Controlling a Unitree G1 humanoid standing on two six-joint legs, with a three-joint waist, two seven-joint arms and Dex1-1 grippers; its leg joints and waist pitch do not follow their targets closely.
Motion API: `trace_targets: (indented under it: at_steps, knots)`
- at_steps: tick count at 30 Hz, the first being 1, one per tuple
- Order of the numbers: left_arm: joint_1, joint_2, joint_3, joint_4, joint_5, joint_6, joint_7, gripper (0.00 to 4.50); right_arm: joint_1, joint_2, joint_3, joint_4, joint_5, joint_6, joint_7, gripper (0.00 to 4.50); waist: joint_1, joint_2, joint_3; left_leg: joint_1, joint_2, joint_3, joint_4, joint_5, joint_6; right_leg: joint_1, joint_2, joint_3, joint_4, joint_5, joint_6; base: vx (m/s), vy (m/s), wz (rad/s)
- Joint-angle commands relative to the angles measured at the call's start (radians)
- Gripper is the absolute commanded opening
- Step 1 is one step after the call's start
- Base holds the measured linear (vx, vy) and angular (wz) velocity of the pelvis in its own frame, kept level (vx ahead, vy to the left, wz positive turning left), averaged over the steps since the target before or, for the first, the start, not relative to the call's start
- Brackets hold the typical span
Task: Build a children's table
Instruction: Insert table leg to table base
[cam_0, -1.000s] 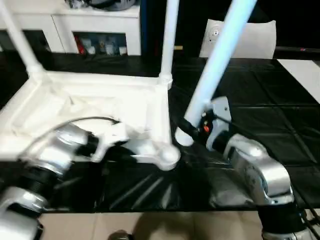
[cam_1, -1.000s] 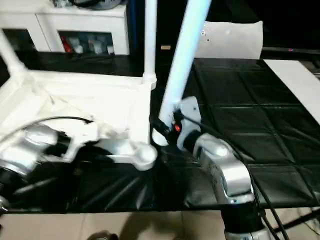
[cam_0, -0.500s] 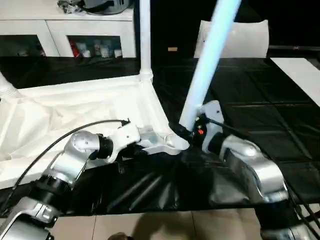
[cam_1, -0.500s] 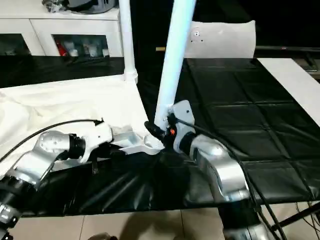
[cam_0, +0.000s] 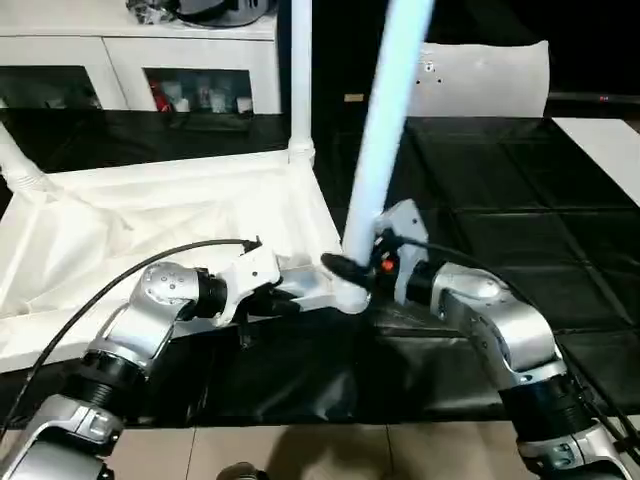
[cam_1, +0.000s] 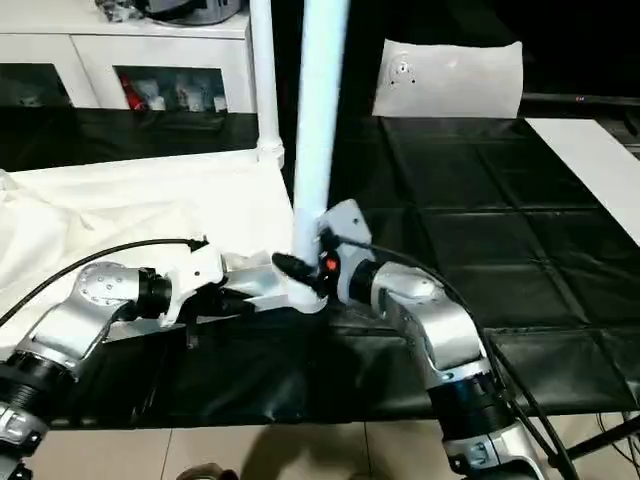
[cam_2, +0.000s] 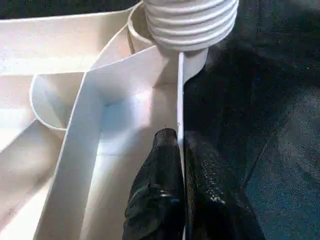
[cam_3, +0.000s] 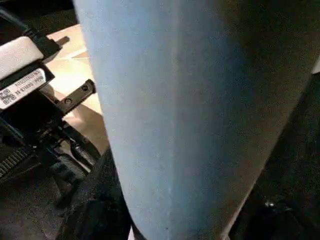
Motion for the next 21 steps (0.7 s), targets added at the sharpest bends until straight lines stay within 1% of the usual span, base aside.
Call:
trace_targets:
  at_steps: [1, 3, 5, 8, 10, 11, 13, 14, 15, 16, 17, 19, 20, 21]
  knots:
    - [0.019, -0.02, 0.008, 0.012, -0.041, -0.025, -0.004, 0.0, -0.013, -0.001, -0.002, 0.027, -0.014, -0.019, 0.002, 1.91, 0.003, -0.01, -0.056, 0.017, 0.036, -0.011, -0.071, -0.23, -0.023, 0.024, -0.076, 0.037, -0.095, -0.224, -0.162, 0.0, 0.0, 0.0]
    - [0.025, -0.008, -0.006, 0.014, -0.021, -0.035, -0.01, 0.0, -0.012, -0.002, 0.001, 0.029, -0.016, -0.02, 0.007, 1.91, 0.003, -0.009, -0.056, 0.017, 0.037, -0.011, -0.072, -0.221, -0.021, 0.024, -0.073, 0.037, -0.092, -0.196, -0.161, 0.0, 0.0, 0.0]
    - [0.026, 0.017, -0.036, 0.029, 0.025, -0.051, -0.018, 0.0, -0.014, -0.001, 0.005, 0.033, -0.02, -0.023, 0.003, 1.91, 0.004, -0.01, -0.058, 0.016, 0.036, -0.01, -0.071, -0.209, -0.016, 0.026, -0.074, 0.037, -0.09, -0.166, -0.162, 0.0, 0.0, 0.0]
    - [0.019, 0.03, -0.05, 0.047, 0.056, -0.053, -0.013, 0.0, -0.019, -0.002, 0.006, 0.038, -0.022, -0.022, 0.002, 1.91, 0.004, -0.01, -0.057, 0.016, 0.036, -0.01, -0.071, -0.21, -0.016, 0.026, -0.073, 0.037, -0.09, -0.162, -0.163, 0.0, 0.0, 0.0]
    - [0.01, 0.043, -0.065, 0.062, 0.086, -0.038, -0.011, 0.0, -0.024, -0.007, 0.008, 0.043, -0.027, -0.013, 0.001, 1.91, 0.003, -0.009, -0.057, 0.016, 0.035, -0.01, -0.072, -0.217, -0.02, 0.026, -0.074, 0.037, -0.092, -0.178, -0.162, 0.0, 0.0, 0.0]
    - [0.007, 0.047, -0.071, 0.066, 0.096, -0.035, -0.01, 0.0, -0.027, -0.009, 0.01, 0.048, -0.032, -0.016, 0.0, 1.91, 0.002, -0.005, -0.056, 0.018, 0.037, -0.011, -0.074, -0.228, -0.026, 0.024, -0.074, 0.037, -0.093, -0.191, -0.161, 0.0, 0.0, 0.0]
    - [0.002, 0.052, -0.078, 0.074, 0.109, -0.033, -0.007, 0.0, -0.028, -0.01, 0.01, 0.054, -0.035, -0.019, 0.0, 1.91, 0.001, -0.006, -0.055, 0.019, 0.037, -0.012, -0.075, -0.241, -0.031, 0.023, -0.073, 0.037, -0.093, -0.202, -0.161, 0.0, 0.0, 0.0]
    - [-0.004, 0.057, -0.085, 0.081, 0.123, -0.028, 0.0, 0.0, -0.03, -0.012, 0.011, 0.06, -0.037, -0.022, 0.0, 1.91, -0.002, -0.006, -0.053, 0.021, 0.037, -0.013, -0.077, -0.272, -0.038, 0.021, -0.074, 0.038, -0.097, -0.24, -0.157, 0.0, 0.0, 0.0]
    - [-0.008, 0.058, -0.088, 0.084, 0.128, -0.021, 0.005, 0.0, -0.03, -0.013, 0.012, 0.062, -0.039, -0.023, 0.001, 1.91, -0.002, -0.007, -0.053, 0.022, 0.037, -0.014, -0.078, -0.286, -0.042, 0.02, -0.075, 0.039, -0.099, -0.261, -0.153, 0.0, 0.0, 0.0]
    - [-0.012, 0.057, -0.087, 0.087, 0.132, -0.01, 0.01, 0.0, -0.03, -0.015, 0.015, 0.063, -0.043, -0.024, 0.002, 1.91, -0.003, -0.004, -0.052, 0.023, 0.038, -0.014, -0.079, -0.294, -0.045, 0.019, -0.075, 0.039, -0.099, -0.27, -0.151, 0.0, 0.0, 0.0]
    - [-0.021, 0.053, -0.088, 0.093, 0.133, 0.004, 0.011, 0.0, -0.031, -0.015, 0.015, 0.066, -0.045, -0.024, 0.001, 1.91, -0.004, -0.005, -0.051, 0.025, 0.038, -0.015, -0.079, -0.314, -0.05, 0.016, -0.075, 0.039, -0.102, -0.293, -0.148, 0.0, 0.0, 0.0]
    - [-0.027, 0.051, -0.087, 0.095, 0.128, 0.007, 0.006, 0.0, -0.032, -0.014, 0.013, 0.069, -0.048, -0.026, -0.002, 1.91, -0.004, -0.009, -0.051, 0.026, 0.038, -0.016, -0.079, -0.328, -0.052, 0.015, -0.075, 0.04, -0.104, -0.316, -0.148, 0.0, 0.0, 0.0]
    - [-0.034, 0.048, -0.084, 0.088, 0.109, 0.01, -0.012, 0.0, -0.034, -0.012, 0.014, 0.072, -0.049, -0.024, 0.002, 1.91, -0.004, -0.008, -0.051, 0.026, 0.038, -0.016, -0.08, -0.333, -0.052, 0.014, -0.076, 0.04, -0.105, -0.325, -0.147, 0.0, 0.0, 0.0]
    - [-0.034, 0.048, -0.084, 0.086, 0.107, 0.01, -0.016, 0.0, -0.035, -0.012, 0.014, 0.073, -0.05, -0.024, 0.003, 1.91, -0.004, -0.008, -0.051, 0.027, 0.038, -0.017, -0.08, -0.339, -0.053, 0.013, -0.077, 0.04, -0.107, -0.335, -0.147, 0.0, 0.0, 0.0]
